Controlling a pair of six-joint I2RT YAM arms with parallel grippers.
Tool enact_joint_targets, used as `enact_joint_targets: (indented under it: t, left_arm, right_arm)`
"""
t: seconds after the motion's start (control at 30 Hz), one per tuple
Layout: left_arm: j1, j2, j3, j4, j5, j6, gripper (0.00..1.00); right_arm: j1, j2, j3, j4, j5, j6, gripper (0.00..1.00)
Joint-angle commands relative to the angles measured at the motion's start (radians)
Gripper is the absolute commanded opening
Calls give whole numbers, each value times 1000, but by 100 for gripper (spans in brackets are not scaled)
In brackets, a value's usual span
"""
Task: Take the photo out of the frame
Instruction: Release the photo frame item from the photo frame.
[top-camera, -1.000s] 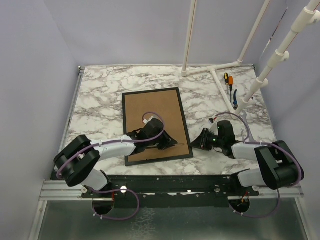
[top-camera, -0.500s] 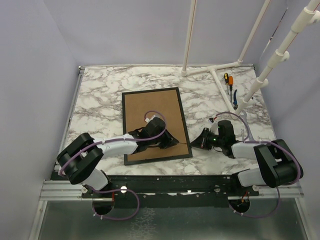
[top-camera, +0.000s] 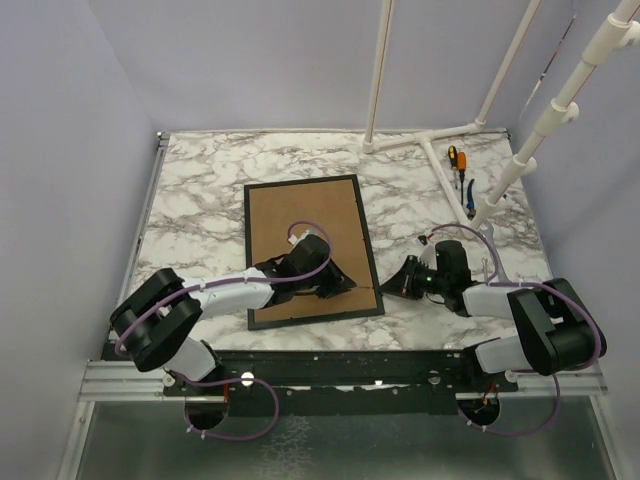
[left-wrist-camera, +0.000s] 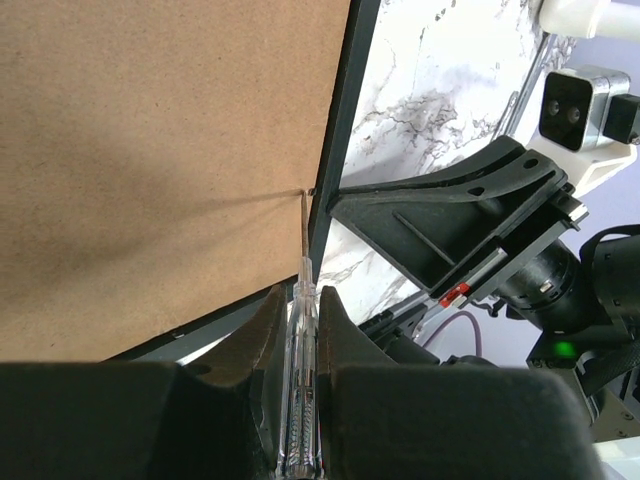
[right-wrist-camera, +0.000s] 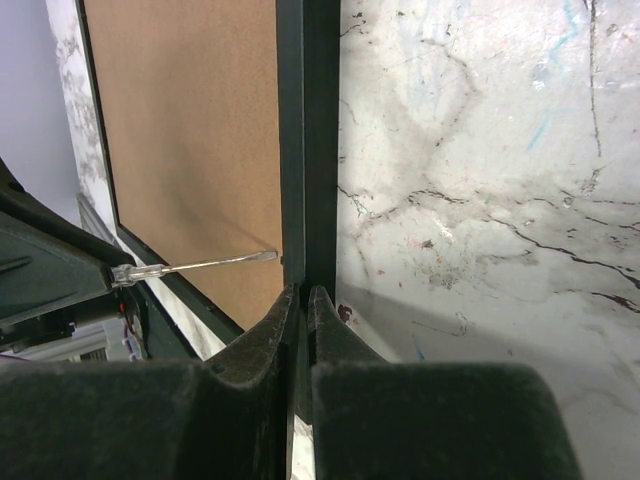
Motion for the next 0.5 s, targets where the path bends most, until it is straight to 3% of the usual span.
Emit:
enact_joint_targets:
  t: [0.0, 0.47]
  left_arm:
    - [-1, -31, -2, -102, -36, 27, 0]
    - [2, 30, 45, -105, -7, 59, 0]
  right_arm:
    - [1, 12, -11, 10, -5, -4, 7]
    - [1, 5, -11, 5, -12, -8, 6]
